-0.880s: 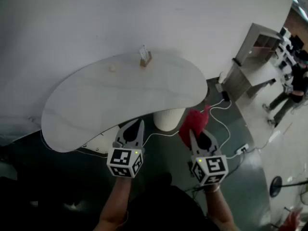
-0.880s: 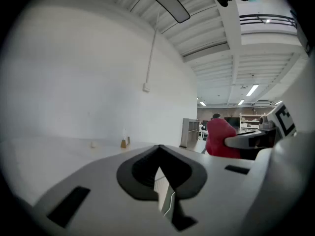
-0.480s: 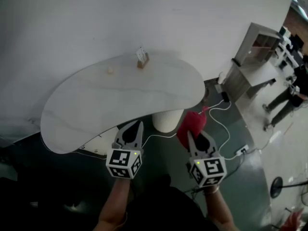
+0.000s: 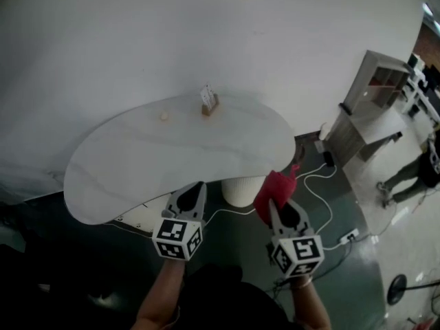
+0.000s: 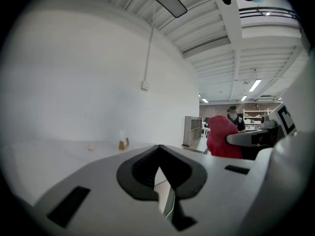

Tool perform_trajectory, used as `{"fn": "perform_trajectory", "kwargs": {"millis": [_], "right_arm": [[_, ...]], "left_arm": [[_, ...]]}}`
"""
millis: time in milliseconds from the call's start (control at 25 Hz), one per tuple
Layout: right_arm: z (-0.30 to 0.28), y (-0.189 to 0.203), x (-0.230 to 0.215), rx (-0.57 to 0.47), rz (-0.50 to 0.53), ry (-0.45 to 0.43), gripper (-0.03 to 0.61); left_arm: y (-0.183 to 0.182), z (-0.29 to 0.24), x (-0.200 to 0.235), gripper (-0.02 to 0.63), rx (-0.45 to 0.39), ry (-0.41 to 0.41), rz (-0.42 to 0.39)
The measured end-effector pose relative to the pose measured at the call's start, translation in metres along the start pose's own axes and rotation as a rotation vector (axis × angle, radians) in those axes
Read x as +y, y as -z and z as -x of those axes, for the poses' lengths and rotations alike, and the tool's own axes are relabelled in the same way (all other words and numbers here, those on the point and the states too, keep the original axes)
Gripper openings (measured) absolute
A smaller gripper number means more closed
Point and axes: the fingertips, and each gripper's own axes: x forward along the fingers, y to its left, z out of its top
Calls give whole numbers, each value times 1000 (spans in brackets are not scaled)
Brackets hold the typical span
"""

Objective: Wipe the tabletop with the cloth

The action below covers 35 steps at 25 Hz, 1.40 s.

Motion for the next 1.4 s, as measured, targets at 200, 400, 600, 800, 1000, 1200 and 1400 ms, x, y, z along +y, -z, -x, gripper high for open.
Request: {"fn": "perform_trajectory", "kwargs": {"millis": [200, 400, 600, 800, 1000, 1200, 1400], "right_arm": [[-12, 1, -7, 8, -34, -2, 46], [-36, 0, -14, 16, -40, -5, 46], [-75, 6, -23, 41, -46, 11, 46], [-124, 5, -36, 73, -35, 20, 46], [-180, -12, -47, 86, -18, 26, 46], [-234, -21, -52, 106, -2, 37, 46], [-281, -25, -62, 116, -9, 69, 46]], "left_arm": [[-4, -14, 9, 2, 21, -23, -16], [1, -37, 19, 2, 35, -27, 2], [11, -74, 43, 2, 51, -20, 17], [16, -119, 72, 2, 78, -16, 39], [1, -172, 104, 2, 88, 3, 34], [-11, -217, 134, 2, 96, 29, 30], [-17, -254, 163, 2, 94, 43, 26]]}}
